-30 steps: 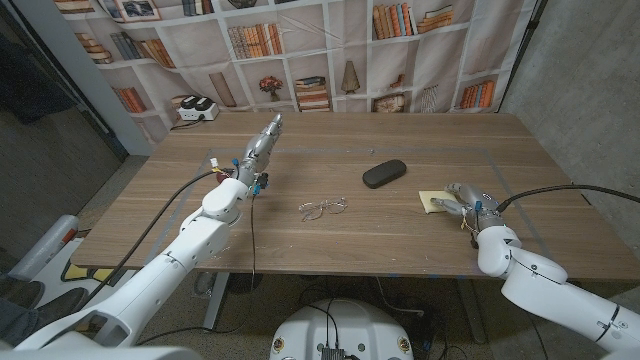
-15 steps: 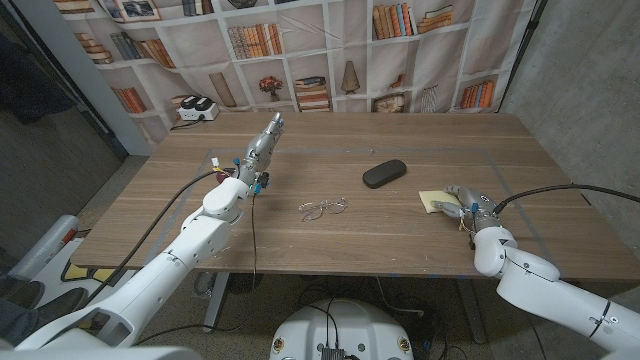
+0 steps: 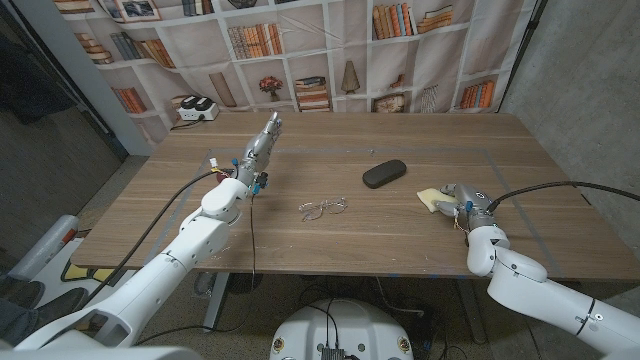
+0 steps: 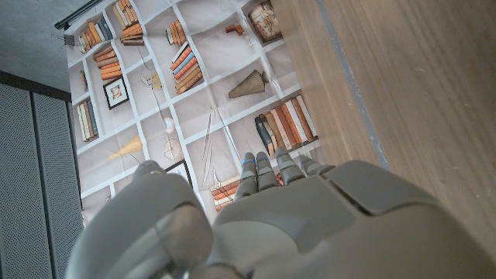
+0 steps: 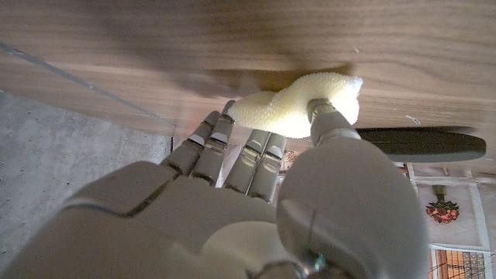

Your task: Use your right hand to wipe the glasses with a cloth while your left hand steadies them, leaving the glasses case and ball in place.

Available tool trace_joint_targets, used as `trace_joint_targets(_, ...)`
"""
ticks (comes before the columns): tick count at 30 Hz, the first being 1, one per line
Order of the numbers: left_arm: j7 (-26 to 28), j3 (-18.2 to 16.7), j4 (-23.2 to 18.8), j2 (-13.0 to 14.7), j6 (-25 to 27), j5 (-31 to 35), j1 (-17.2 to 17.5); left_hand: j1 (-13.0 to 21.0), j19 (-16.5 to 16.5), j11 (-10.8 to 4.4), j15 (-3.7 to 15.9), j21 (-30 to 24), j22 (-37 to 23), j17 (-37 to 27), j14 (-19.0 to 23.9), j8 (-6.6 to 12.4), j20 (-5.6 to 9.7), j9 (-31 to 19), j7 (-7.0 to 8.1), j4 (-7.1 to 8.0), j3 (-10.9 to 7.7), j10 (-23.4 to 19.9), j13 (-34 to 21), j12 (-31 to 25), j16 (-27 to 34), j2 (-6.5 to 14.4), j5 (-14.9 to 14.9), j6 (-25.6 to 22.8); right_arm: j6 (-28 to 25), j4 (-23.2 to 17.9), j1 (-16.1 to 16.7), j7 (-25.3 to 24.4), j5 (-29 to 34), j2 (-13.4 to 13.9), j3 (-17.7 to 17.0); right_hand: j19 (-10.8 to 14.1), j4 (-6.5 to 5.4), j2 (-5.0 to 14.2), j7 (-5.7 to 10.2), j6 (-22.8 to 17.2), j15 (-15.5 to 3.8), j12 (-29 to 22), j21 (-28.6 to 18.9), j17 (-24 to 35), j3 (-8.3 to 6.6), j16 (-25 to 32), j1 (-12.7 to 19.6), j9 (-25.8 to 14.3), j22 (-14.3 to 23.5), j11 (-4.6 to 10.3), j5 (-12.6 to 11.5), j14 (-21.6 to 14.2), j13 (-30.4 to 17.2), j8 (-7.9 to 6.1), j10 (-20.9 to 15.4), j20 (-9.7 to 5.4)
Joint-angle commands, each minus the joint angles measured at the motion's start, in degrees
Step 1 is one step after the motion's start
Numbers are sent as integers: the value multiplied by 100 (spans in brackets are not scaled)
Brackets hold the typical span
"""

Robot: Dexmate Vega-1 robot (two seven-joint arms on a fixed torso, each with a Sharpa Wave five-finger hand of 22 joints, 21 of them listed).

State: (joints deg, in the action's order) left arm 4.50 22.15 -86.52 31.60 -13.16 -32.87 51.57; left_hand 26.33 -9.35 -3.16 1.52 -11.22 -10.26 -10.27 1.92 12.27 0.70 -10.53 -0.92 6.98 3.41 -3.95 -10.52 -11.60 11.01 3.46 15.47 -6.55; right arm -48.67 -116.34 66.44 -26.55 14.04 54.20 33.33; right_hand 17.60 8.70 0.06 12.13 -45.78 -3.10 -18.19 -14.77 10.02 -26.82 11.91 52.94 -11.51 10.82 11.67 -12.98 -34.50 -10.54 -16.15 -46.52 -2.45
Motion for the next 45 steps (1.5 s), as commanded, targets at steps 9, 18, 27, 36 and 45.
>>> trace_joint_targets(9,0,-28,-34,47,-10,28,-24,-49,-24,-59,15,3,-32,-28,-52,-19,-51,-16,9,23,74,21,-21,6,-13,-48,-9,-72,-232,-29,-35,-451,425,-141,121,395,-65,294,56,-1055,-866,-226,-78,71,-26,117,218,-183,19,48,122,-888,-60,-442,-1185,-539)
trace_joint_targets(18,-14,-49,-82,99,-30,41,18,-55,-28,-44,14,0,-31,-26,-55,-26,-67,-17,16,25,88,14,-21,5,-15,-46,-6,-73,46,-487,295,-376,-22,3,-436,330,-118,326,57,-1138,-844,-202,-41,54,-4,76,150,-174,24,50,153,-947,-52,-470,-1239,-417)
trace_joint_targets(27,314,-62,-298,168,145,217,120,17,-1,2,-37,-42,-52,-19,-163,-94,-114,-20,-18,-20,101,111,-24,41,-50,-37,5,91,357,-768,482,-510,-140,46,-721,291,-72,384,62,-1233,-912,-194,-16,117,60,157,240,-162,30,53,183,-1109,-55,-499,-1314,-444)
trace_joint_targets(36,480,-45,-253,99,-213,494,225,529,119,-38,17,-121,-76,-5,202,42,-215,-27,48,-284,-52,-323,-28,-103,65,99,21,-266,398,-823,426,-498,-56,-7,-691,269,-71,410,63,-1245,-904,-190,-5,124,75,151,257,-158,32,57,194,-1097,-56,-500,-1329,-449)
trace_joint_targets(45,641,-10,-580,301,-193,894,428,808,250,-96,100,-165,-76,-1,466,101,-225,-29,105,-432,-107,-603,-31,-155,102,121,16,-519,625,-931,456,-647,132,-61,-692,257,-56,444,64,-1240,-927,-182,3,141,90,165,299,-154,34,59,203,-1116,-57,-493,-1337,-464)
